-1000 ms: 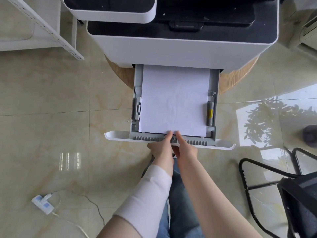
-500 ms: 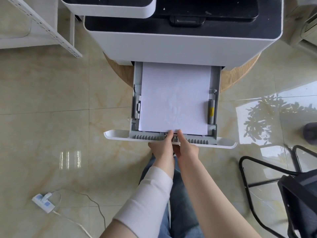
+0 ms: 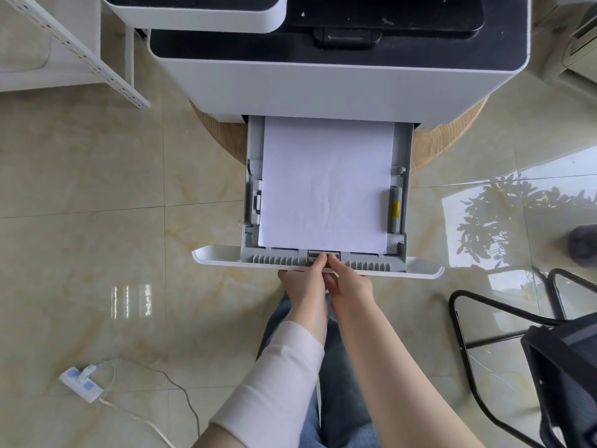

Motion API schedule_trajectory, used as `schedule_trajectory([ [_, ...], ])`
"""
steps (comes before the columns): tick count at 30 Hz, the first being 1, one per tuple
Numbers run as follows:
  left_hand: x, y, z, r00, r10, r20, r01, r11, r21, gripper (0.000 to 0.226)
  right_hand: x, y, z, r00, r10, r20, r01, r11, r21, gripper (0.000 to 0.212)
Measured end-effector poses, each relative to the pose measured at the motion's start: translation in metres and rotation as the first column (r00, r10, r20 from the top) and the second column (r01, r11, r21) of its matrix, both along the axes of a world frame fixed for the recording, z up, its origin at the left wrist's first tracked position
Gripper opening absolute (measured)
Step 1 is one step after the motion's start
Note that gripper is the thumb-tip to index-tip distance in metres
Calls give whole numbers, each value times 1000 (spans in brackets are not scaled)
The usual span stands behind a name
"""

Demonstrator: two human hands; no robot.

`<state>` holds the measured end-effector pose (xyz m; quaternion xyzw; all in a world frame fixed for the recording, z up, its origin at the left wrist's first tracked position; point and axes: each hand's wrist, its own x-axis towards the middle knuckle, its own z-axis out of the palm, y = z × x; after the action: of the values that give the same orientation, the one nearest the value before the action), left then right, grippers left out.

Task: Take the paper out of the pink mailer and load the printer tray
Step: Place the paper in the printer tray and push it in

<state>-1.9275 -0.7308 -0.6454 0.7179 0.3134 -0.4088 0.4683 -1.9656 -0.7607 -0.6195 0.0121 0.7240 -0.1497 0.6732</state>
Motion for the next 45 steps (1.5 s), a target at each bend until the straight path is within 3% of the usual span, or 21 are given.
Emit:
schedule_trajectory([
  [3,2,-5,5,999,48,-24,-49,999,-8,49,2,-3,2,1000,24,-8,-24,999,21,7],
  [9,4,-11,13,990,110,-93,-106,993,43,49,2,-15,1,998,-47,-52,51,995,87,34],
  [11,7,-11,15,983,161,-91,-159,987,25,59,5,-20,-3,994,-92,-60,99,989,111,34],
  [14,30,-7,22,906,423,28,-424,905,35,86,8,-22,-9,989,-120,-86,129,986,106,30],
  [15,39,-2,30,926,327,189,-351,930,109,97,8,-22,-9,989,-120,-87,128,987,101,30],
  [16,46,5,36,912,30,410,-135,964,229,105,8,-22,-8,990,-116,-84,124,987,102,29],
  [17,54,14,35,768,-290,571,86,931,356,105,8,-22,-8,990,-115,-80,123,987,106,29],
  [19,78,23,34,456,-679,575,383,734,561,95,6,-22,-10,990,-114,-82,123,986,113,30],
  [20,93,23,31,389,-775,499,498,632,594,92,7,-22,-9,991,-110,-80,119,986,114,30],
  [22,115,19,23,353,-884,308,712,467,525,86,7,-22,-10,992,-100,-72,107,988,107,30],
  [25,127,15,20,349,-916,200,813,401,421,60,1,-21,-10,994,-94,-62,100,990,99,34],
  [27,126,13,23,333,-922,198,820,386,422,53,-13,-19,-8,965,59,-254,-46,997,59,57],
  [28,127,13,23,328,-923,201,821,384,422,52,-24,-18,-7,876,134,-463,-153,988,-4,76],
  [30,129,13,24,324,-924,205,826,382,416,53,-45,-27,3,635,95,-767,-424,872,-244,98],
  [32,129,13,23,323,-927,192,832,375,410,56,-63,-45,7,410,246,-878,-796,566,-214,92],
  [34,129,13,21,322,-929,182,835,369,408,60,-75,-70,4,241,553,-797,-952,294,-84,73],
  [35,130,13,20,326,-928,178,834,371,408,61,-78,-81,2,196,673,-713,-972,228,-51,66],
  [37,130,13,17,334,-924,184,826,381,415,59,-78,-93,-1,151,767,-623,-984,175,-24,53],
  [40,128,13,15,340,-923,181,818,385,427,62,-74,-98,-5,128,772,-623,-987,159,-5,39],
  [43,127,14,18,318,-929,190,820,370,436,66,-75,-98,-4,154,780,-607,-985,172,-28,56],
  [45,125,16,23,308,-877,369,759,460,461,71,-76,-96,0,274,729,-628,-961,234,-148,72],
])
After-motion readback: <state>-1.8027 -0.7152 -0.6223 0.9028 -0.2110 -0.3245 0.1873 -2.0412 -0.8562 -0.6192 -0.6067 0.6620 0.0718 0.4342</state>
